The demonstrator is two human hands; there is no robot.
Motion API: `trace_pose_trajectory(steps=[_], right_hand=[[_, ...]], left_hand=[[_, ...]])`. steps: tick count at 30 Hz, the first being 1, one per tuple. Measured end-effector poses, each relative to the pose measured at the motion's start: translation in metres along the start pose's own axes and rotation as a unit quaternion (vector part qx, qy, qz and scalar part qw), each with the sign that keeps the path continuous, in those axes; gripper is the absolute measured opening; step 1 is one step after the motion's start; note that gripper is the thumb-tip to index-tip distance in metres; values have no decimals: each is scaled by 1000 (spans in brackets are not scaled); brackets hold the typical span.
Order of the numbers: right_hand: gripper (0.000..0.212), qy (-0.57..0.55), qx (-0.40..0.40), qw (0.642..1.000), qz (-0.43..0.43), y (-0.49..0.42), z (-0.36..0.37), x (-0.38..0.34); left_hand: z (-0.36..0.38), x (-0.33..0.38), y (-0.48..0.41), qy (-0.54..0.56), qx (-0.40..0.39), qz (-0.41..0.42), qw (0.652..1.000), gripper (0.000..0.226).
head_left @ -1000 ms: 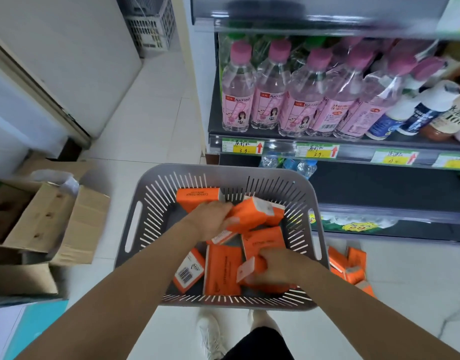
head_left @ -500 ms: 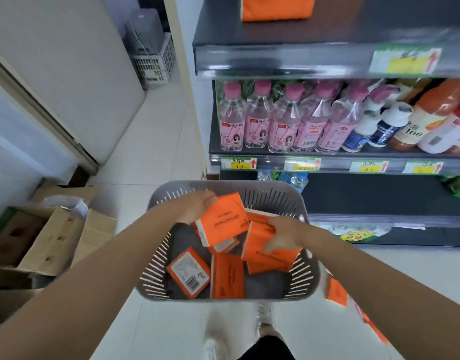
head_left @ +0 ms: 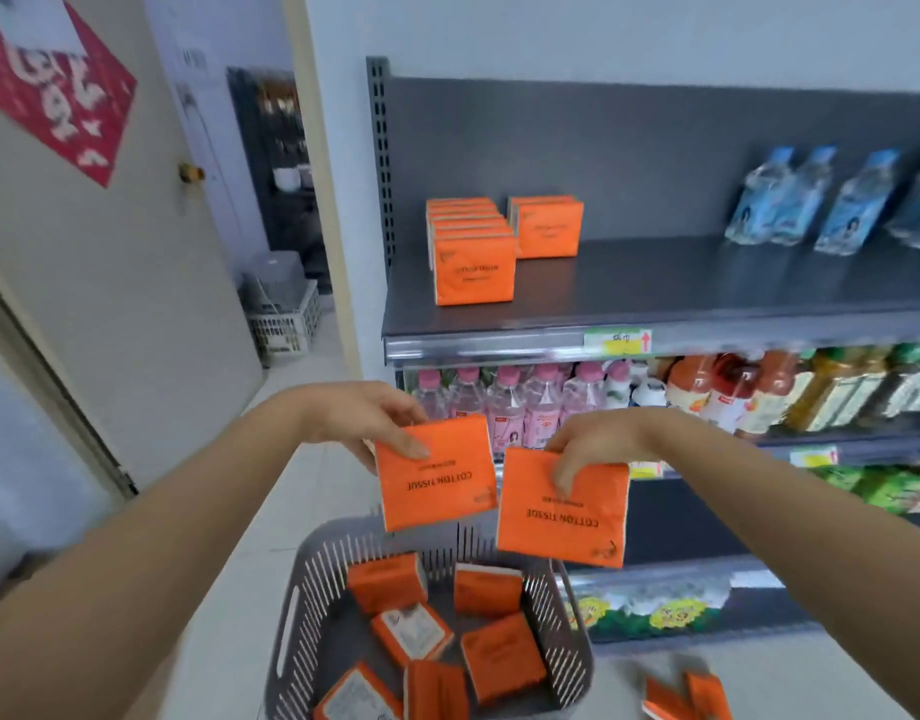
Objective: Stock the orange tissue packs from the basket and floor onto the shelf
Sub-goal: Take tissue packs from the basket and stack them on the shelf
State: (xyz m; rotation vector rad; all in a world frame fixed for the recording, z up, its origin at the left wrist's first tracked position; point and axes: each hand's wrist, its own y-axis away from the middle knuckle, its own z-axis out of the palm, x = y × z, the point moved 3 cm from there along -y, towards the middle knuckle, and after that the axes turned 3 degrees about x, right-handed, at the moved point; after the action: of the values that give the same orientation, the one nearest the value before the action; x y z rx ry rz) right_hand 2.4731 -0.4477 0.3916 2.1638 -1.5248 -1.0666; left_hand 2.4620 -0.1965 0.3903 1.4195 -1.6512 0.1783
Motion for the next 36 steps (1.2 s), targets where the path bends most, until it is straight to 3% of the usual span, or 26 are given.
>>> trace_pose_trajectory(steps=[3,6,8,13,16,20,23,27,31,33,36], right_hand=[[12,-42,20,999,-9,27,-36,1],[24,-73,46,996,-31,43,-65,9],[30,-102,78,990,-51,45,-81,21],[63,-206,174,956,-112,39,-134,54],[78,-195,194,952,-138,30,-173,72],[71,-141,171,964,-146,18,-221,101],[77,-100,163,971,-141,-1,-256,122],[81,-65,150,976,-142,-28,-290,135],[69,-31,135,979,-146,-48,-307,137],[68,-26,129,981,-144,-54,-313,140],[72,-50,129,982,-131,-61,-321,152]], left_hand=[[-25,42,7,-8,29,40,999,34],[-50,85,5,6,71,90,993,47],[-63,114,-3,45,107,130,985,44],[-67,184,-46,209,181,196,941,42],[-58,212,-88,231,223,199,926,46],[-57,234,-143,198,249,180,931,66],[-65,247,-175,157,235,162,946,79],[-76,262,-204,61,284,140,947,58],[-81,265,-233,-83,335,98,933,44],[-85,269,-243,-148,328,83,929,48],[-95,274,-250,-215,295,57,929,71]])
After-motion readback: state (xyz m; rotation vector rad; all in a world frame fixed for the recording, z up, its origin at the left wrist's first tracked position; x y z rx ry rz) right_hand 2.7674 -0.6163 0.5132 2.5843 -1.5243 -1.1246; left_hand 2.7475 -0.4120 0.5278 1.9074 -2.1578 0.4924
